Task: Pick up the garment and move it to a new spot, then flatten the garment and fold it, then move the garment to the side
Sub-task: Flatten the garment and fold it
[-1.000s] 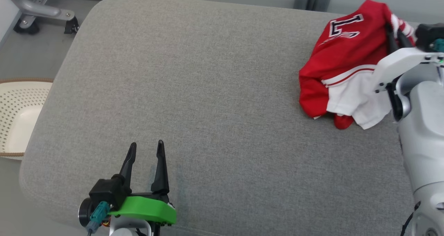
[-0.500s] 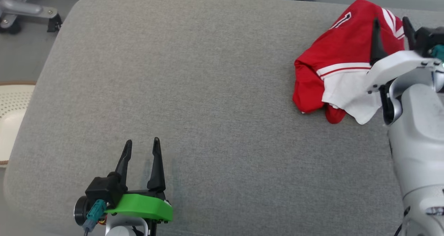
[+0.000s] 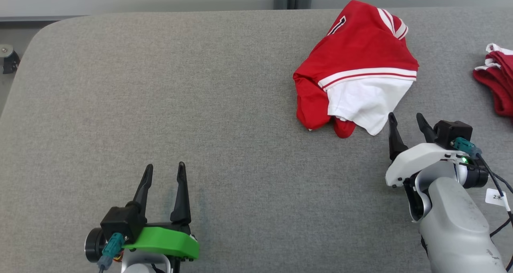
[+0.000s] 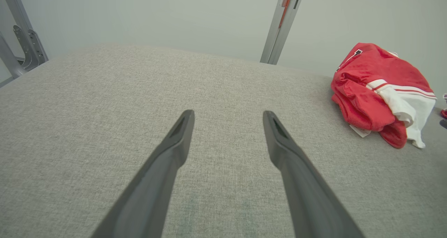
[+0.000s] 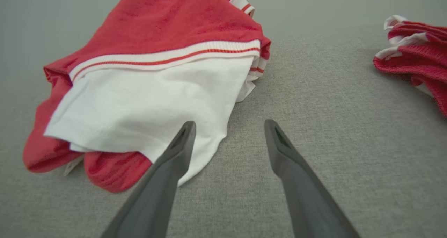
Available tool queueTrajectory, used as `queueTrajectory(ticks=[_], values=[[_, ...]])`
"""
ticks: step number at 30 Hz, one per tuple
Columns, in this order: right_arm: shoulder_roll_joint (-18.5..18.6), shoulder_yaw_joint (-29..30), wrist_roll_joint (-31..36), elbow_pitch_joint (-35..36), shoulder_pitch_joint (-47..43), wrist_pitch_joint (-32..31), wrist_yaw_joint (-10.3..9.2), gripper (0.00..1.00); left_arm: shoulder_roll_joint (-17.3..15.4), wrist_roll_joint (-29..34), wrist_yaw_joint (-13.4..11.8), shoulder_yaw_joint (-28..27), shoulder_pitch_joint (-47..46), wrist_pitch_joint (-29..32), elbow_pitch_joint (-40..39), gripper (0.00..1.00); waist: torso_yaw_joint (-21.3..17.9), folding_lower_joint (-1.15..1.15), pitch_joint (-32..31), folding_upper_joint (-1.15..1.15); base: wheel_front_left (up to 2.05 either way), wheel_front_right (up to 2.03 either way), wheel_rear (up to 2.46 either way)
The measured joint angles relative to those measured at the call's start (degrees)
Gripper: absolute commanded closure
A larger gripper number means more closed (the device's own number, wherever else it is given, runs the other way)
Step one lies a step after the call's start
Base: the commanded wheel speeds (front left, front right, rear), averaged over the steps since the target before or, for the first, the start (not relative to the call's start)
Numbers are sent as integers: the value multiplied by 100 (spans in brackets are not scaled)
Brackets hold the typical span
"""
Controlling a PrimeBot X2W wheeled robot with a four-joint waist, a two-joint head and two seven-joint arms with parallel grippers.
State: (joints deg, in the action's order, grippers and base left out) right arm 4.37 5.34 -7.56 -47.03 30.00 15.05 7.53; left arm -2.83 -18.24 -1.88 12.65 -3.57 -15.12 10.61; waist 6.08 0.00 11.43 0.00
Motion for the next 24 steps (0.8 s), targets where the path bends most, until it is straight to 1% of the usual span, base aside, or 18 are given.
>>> queueTrajectory(ticks=[6,13,14,15,17,18,24], values=[[-33,-27,36,-375,155,-172,0,0,0,23,37,-23,-55,0,36,0,144,0,84,0,0,0,0],[-100,-136,64,-795,310,-164,0,1,-1,21,30,-19,-58,0,35,0,310,0,149,0,0,0,0],[-103,-125,75,-854,350,-160,0,46,-1,20,29,-21,-58,0,35,0,319,0,152,0,0,0,0],[-108,-115,103,-922,377,-180,0,56,-1,20,27,-29,-58,0,34,0,317,0,151,0,0,0,0],[-116,-98,141,-1012,429,-182,0,90,-1,20,11,-56,-58,0,30,0,300,0,145,0,0,0,0],[-119,-90,156,-1048,452,-182,0,100,-1,20,10,-67,-58,0,29,0,284,0,141,0,0,0,0],[-154,-99,170,-993,513,-82,0,100,0,21,-14,-83,-54,0,25,0,146,0,90,0,0,0,0]])
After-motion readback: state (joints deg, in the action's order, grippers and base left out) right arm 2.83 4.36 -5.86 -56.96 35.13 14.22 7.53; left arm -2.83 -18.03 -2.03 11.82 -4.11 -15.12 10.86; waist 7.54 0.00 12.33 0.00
